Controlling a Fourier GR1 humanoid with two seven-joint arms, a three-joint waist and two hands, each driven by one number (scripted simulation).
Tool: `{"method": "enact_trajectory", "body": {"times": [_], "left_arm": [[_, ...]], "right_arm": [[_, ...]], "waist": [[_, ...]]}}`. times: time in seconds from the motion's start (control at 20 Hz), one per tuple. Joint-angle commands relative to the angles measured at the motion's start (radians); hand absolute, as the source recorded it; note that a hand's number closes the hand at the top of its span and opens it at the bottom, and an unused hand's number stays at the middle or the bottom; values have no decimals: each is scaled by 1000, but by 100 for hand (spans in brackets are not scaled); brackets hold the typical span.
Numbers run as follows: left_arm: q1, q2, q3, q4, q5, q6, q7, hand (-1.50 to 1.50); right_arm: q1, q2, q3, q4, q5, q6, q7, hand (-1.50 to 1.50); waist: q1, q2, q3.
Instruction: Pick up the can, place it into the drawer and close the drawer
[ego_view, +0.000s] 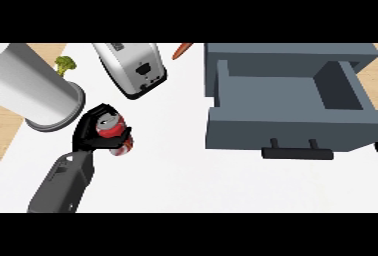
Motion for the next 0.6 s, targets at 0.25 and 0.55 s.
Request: {"method": "enact_trajectory", "body": {"times": [0.25, 0.55], "left_arm": [[75, -137, -110, -498, -10, 220, 300, 150], [-9, -168, -198, -739, -51, 306, 582, 150]], "right_arm": [[66, 30, -1, 3, -3, 22, -79, -150], [9, 15, -20, 47, 12, 12, -84, -150]], "waist": [[-10, 2, -1], [-16, 5, -1]]}}
